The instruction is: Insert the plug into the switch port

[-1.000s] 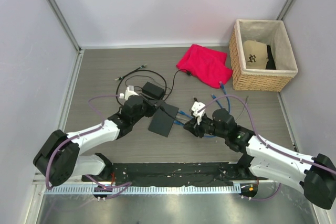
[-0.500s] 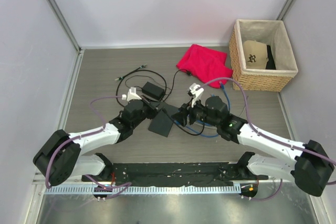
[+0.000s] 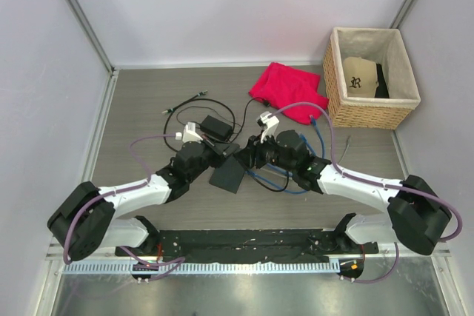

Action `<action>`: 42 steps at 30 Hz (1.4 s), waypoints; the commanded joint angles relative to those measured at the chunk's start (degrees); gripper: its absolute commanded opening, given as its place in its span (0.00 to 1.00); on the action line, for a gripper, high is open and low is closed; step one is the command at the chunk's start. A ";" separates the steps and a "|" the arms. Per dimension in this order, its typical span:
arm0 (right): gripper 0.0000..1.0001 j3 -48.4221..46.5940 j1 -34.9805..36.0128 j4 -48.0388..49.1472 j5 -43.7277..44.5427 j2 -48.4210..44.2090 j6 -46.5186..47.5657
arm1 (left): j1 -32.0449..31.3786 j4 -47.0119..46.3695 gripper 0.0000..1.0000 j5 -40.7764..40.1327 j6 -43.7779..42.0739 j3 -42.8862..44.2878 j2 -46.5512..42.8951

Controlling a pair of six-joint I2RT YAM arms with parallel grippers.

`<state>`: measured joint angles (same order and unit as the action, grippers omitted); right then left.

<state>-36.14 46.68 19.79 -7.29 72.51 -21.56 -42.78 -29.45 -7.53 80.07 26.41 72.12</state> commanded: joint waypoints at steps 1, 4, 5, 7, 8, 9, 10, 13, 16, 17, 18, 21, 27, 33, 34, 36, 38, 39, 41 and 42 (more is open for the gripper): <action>0.45 -3.23 0.35 4.73 -0.09 1.14 -0.85 | -0.37 -3.24 0.00 -1.26 -1.59 0.57 0.22; 0.43 -3.59 0.61 4.73 -0.88 1.84 -0.85 | -0.37 -3.24 0.00 -1.44 -1.67 0.66 0.13; 0.43 -3.59 0.70 4.56 -1.15 2.11 -0.85 | -0.37 -3.24 0.00 -1.61 -1.67 0.74 0.22; 0.43 -3.59 1.05 4.38 -1.32 2.20 -0.85 | -0.46 -3.24 0.00 -1.52 -1.67 0.74 0.22; 0.42 -3.59 1.14 4.12 -1.32 2.28 -0.85 | -0.46 -3.07 0.00 -1.61 -1.67 0.83 0.22; 0.42 -3.59 1.22 3.85 -1.41 2.37 -0.76 | -0.46 -3.15 0.00 -1.78 -1.50 0.74 -0.04; 0.41 -3.59 1.49 3.68 -1.32 2.37 -0.68 | -0.54 -3.07 0.00 -1.87 -1.67 0.74 -0.05; 0.39 -3.59 1.75 2.89 -1.41 2.37 -0.32 | -0.55 -2.72 0.00 -2.31 -1.67 0.66 -0.22; 0.35 -3.67 2.28 2.01 -0.62 2.46 0.29 | -0.46 -2.54 0.00 -2.49 -1.67 0.74 -0.40; 0.31 -3.76 2.28 1.74 -0.45 2.55 0.64 | -0.54 -2.45 0.00 -2.49 -1.67 0.66 -0.49; 0.29 -3.94 2.37 1.48 -0.53 2.46 0.90 | -0.55 -2.37 0.00 -2.58 -1.59 0.66 -0.49; 0.15 -4.20 2.54 0.07 -0.09 2.64 1.96 | -0.63 -1.93 0.00 -2.75 -1.85 0.66 -0.92; 0.01 -3.94 2.46 -5.98 2.98 0.44 7.40 | -0.37 0.62 0.52 -4.16 -9.47 0.92 -3.82; 0.01 -0.69 2.02 -12.58 3.07 -3.34 16.28 | 2.79 15.70 0.78 -7.13 -23.26 3.46 -10.67; 0.01 -0.16 1.93 -12.85 2.81 -3.69 18.20 | 2.97 17.48 0.81 -7.58 -25.21 3.82 -11.12; 0.01 1.33 1.93 -13.37 1.49 -4.39 20.06 | 3.49 21.08 0.86 -9.25 -30.21 5.05 -11.82; 0.01 2.65 1.93 -13.46 0.53 -4.13 22.95 | 3.76 25.66 0.89 -10.13 -32.86 6.27 -11.47; 0.01 3.00 1.93 -13.55 -0.44 -3.44 23.84 | 4.02 26.98 0.90 -10.75 -33.57 6.63 -10.52; 0.01 3.79 1.93 -13.55 -1.41 -2.29 25.94 | 4.11 28.48 0.93 -10.31 -35.42 6.90 -9.37; 0.01 3.88 1.93 -13.55 -2.11 -1.07 26.48 | 4.29 28.22 0.93 -9.70 -35.60 6.98 -7.80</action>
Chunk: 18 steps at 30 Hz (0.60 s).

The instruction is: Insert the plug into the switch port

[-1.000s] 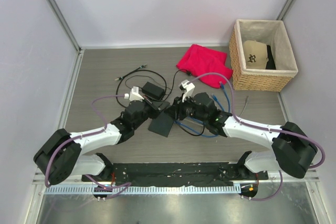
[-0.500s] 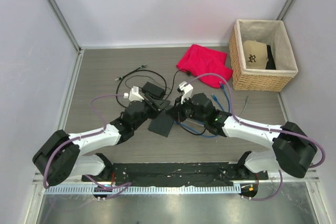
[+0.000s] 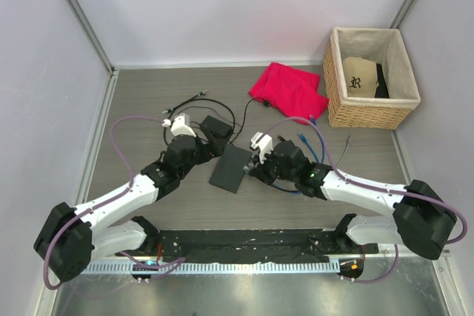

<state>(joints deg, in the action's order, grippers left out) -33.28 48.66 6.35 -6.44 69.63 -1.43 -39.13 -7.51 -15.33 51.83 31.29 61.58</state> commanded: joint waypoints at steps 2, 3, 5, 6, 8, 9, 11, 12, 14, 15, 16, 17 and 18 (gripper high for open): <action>0.01 1.81 -0.06 0.24 -3.05 3.14 7.49 | 0.81 5.75 0.93 1.26 -7.97 2.63 4.68; 0.01 2.16 -0.06 1.72 -3.84 4.28 7.84 | 0.90 5.40 0.93 2.23 -8.06 2.99 6.78; 0.01 3.13 -0.06 3.22 -5.07 5.34 8.02 | 1.25 5.31 0.93 5.13 -8.41 3.77 9.33; 0.01 3.30 -0.06 5.23 -6.03 5.78 7.85 | 1.34 5.66 0.93 6.01 -8.50 4.65 11.87; 0.01 3.92 -0.06 7.09 -6.66 7.36 7.59 | 1.60 5.75 0.92 8.38 -9.03 5.53 13.91; 0.01 4.10 -0.06 8.49 -7.09 7.71 7.50 | 1.69 5.75 0.91 9.09 -9.03 5.97 14.87; 0.01 4.36 -0.06 9.99 -7.36 9.21 7.67 | 1.69 5.58 0.90 9.79 -8.94 6.07 16.46; 0.01 4.36 -0.06 10.52 -7.54 9.73 7.85 | 1.69 5.49 0.90 9.80 -8.94 5.89 17.07; 0.01 4.80 -0.06 12.71 -8.06 10.97 7.76 | 1.78 6.01 0.89 9.27 -8.94 5.80 17.69; 0.01 5.06 -0.06 13.42 -8.15 11.32 7.41 | 1.78 6.19 0.88 9.27 -8.94 5.80 18.04; 0.01 5.33 -0.06 14.30 -7.89 11.67 7.32 | 1.78 6.45 0.88 9.27 -8.94 5.89 18.83; 0.01 5.59 -0.06 16.05 -7.63 12.11 7.23 | 1.78 6.98 0.87 9.53 -9.03 6.06 19.27; 0.01 5.77 -0.06 16.58 -7.36 12.29 7.23 | 1.78 7.24 0.86 9.71 -8.94 6.24 19.89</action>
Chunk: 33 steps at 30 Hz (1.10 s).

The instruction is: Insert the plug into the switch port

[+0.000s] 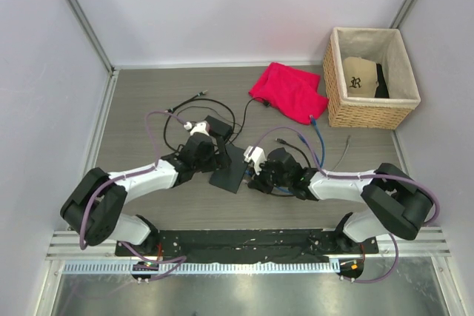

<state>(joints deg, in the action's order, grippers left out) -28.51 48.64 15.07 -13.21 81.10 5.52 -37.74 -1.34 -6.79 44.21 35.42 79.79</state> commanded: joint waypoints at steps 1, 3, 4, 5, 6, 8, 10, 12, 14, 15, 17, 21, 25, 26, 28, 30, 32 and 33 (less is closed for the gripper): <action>0.01 1.09 -0.04 8.30 -0.06 1.07 0.46 | 0.38 1.17 0.85 1.34 -1.32 2.46 2.47; 0.01 0.57 -0.04 7.96 0.29 1.78 0.72 | 0.47 2.47 0.82 1.69 -1.40 2.81 3.09; 0.01 0.56 -0.04 7.70 0.47 1.87 0.98 | 0.38 2.75 0.82 1.95 -1.40 3.16 3.44; 0.01 0.65 -0.13 7.95 0.64 1.96 0.99 | 0.38 3.01 0.82 2.56 -1.32 3.25 3.97; 0.01 1.00 -0.04 8.39 0.73 1.87 0.90 | 0.38 3.01 0.79 2.74 -1.32 3.34 4.23; 0.01 1.27 -0.04 9.36 0.73 1.78 0.46 | 0.38 3.10 0.76 3.18 -1.23 3.43 4.76; 0.01 1.27 -0.04 9.71 0.73 1.43 0.37 | 0.38 3.28 0.73 3.62 -1.14 3.43 5.02; 0.01 1.35 -0.04 9.72 1.08 0.99 0.37 | 0.38 3.63 0.70 4.23 -1.05 3.43 5.20; 0.01 1.70 -0.04 9.98 1.17 0.55 0.28 | 0.38 3.63 0.69 4.67 -1.05 3.34 5.20; 0.01 1.79 0.05 10.07 1.26 0.12 0.19 | 0.38 3.63 0.68 4.85 -1.05 3.34 5.20; 0.01 1.88 -0.04 10.50 1.43 -0.15 0.11 | 0.38 3.63 0.68 5.64 -0.88 3.25 5.20; 0.01 1.71 -0.04 10.59 2.31 0.37 0.11 | 0.38 3.63 0.68 6.52 -0.88 3.25 5.11; 0.01 1.71 -0.04 11.12 2.23 0.64 -0.16 | 0.38 3.45 0.67 9.07 -0.61 3.08 5.03; 0.01 1.71 -0.04 11.12 2.14 0.64 -0.16 | 0.38 3.45 0.67 9.59 -0.52 3.08 5.03; 0.01 1.53 -0.13 11.38 1.61 0.64 -0.16 | 0.38 3.45 0.67 10.04 -0.44 2.99 5.11; 0.01 1.44 -0.04 11.65 1.26 0.73 -0.16 | 0.38 3.37 0.67 11.18 -0.17 2.99 5.38; 0.01 1.27 -0.04 11.91 0.82 0.99 -0.16 | 0.38 3.19 0.67 11.97 0.09 3.16 5.73; 0.01 1.27 -0.04 12.17 0.65 1.51 -0.16 | 0.38 3.02 0.67 13.02 0.27 3.16 5.90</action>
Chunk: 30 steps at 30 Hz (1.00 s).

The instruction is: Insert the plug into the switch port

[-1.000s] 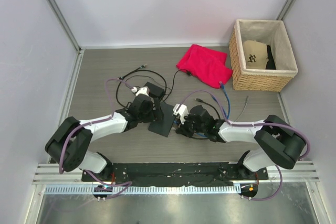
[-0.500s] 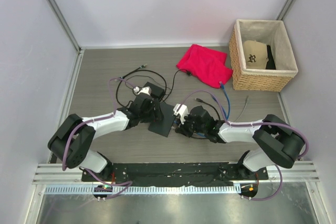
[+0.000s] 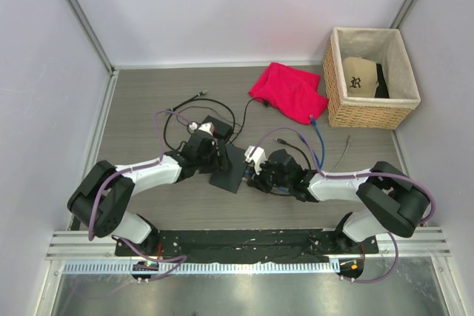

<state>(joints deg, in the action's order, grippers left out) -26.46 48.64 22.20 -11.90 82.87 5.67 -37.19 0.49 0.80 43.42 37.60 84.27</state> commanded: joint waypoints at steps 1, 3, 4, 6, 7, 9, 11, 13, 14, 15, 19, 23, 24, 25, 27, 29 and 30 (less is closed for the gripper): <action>0.01 -0.88 0.05 5.05 -0.84 0.01 -0.14 | -0.16 1.18 0.66 5.88 1.23 0.98 1.51; 0.01 -1.31 0.05 4.70 -1.46 0.62 -0.13 | -0.25 0.92 0.66 7.28 1.49 0.98 1.77; 0.01 -1.49 0.14 4.70 -1.72 0.80 -0.13 | -0.25 0.74 0.66 7.55 1.67 0.98 1.86; 0.01 -1.93 0.14 4.61 -1.90 1.33 -0.48 | -0.34 0.30 0.66 8.69 1.76 0.80 2.21; 0.01 -2.02 0.14 4.78 -1.55 1.33 -0.75 | -0.43 0.21 0.66 9.04 1.76 0.89 2.30; 0.01 -2.37 0.22 5.40 -1.55 1.24 -1.36 | -0.60 0.21 0.65 9.92 1.76 0.89 2.83; 0.01 -2.81 0.14 5.84 -1.72 0.80 -1.54 | -0.87 0.21 0.64 10.10 1.76 0.89 2.92; 0.01 -3.25 0.14 5.93 -1.63 0.36 -1.63 | -0.95 0.12 0.63 10.54 1.67 0.89 3.18; 0.01 -3.86 0.14 5.67 -1.72 0.19 -1.45 | -1.04 0.21 0.62 10.71 1.58 0.89 3.27; 0.01 -4.21 0.22 5.32 -1.72 -0.07 -1.37 | -1.04 0.21 0.62 10.89 1.58 0.98 3.44; 0.01 -5.71 0.22 5.84 -2.43 -0.96 -1.28 | -1.31 0.21 0.61 11.51 1.76 1.24 3.80; 0.01 -7.73 0.22 6.45 -1.90 0.71 -1.54 | -1.66 0.12 0.61 11.77 2.72 1.33 3.80; 0.01 -7.91 0.22 7.24 -1.81 0.97 -1.98 | -1.75 -0.05 0.61 11.77 2.98 1.33 3.80; 0.01 -8.08 0.31 7.94 -1.72 1.24 -2.76 | -2.01 -0.31 0.60 11.86 3.42 1.24 3.62; 0.01 -8.00 0.49 10.40 -1.37 1.59 -3.91 | -3.06 -0.23 0.60 11.68 4.48 1.24 3.53; 0.01 -8.08 0.84 11.90 -0.76 1.59 -5.23 | -4.55 -1.62 0.60 11.77 5.01 1.15 3.53; 0.01 -8.08 0.93 13.21 -0.41 1.42 -5.49 | -4.99 -1.98 0.59 11.68 5.88 1.15 3.62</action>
<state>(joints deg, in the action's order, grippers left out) -29.65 48.66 18.79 -12.67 84.58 3.79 -37.21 -0.51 2.61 43.72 38.68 86.13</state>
